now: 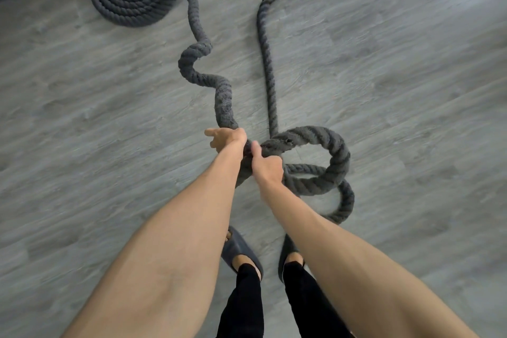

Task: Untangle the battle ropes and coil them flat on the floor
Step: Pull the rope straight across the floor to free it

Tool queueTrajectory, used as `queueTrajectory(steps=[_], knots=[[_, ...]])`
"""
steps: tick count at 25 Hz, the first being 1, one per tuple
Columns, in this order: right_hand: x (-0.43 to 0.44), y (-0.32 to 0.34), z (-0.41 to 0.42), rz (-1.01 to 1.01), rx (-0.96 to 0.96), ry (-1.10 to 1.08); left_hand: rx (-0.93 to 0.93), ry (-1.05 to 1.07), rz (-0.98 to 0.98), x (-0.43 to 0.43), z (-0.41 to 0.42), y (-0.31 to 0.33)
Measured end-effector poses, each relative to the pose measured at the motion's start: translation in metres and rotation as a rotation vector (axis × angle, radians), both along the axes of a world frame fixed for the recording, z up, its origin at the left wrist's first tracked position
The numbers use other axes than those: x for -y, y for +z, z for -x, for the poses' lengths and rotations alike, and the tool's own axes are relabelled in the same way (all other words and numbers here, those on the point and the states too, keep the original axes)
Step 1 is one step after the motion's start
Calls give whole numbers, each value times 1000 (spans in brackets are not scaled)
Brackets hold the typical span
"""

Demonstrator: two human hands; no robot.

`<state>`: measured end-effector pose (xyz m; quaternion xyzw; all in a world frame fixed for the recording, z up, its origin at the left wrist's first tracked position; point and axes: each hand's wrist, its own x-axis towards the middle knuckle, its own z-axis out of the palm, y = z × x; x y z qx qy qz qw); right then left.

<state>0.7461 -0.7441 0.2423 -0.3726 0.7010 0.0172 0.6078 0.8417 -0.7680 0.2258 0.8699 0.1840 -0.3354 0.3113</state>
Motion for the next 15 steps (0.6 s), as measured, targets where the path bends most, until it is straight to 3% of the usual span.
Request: queueTrajectory(steps=[3,7,9,11,13,15], knots=[[0,7,-8,111,8,-501,-60,23,106,12,11,2],[12,18,14,229,31,-652,-49,47,216,21,-6,5],[30,13,40,162,21,-792,-14,-31,188,12,-22,1],[44,0,75,50,35,-947,44,-197,132,-8,-24,-4],[39,-9,116,-123,192,-1025,60,-533,73,-31,-5,-9],[25,-17,155,-310,342,-973,-126,-870,102,-51,36,-4]])
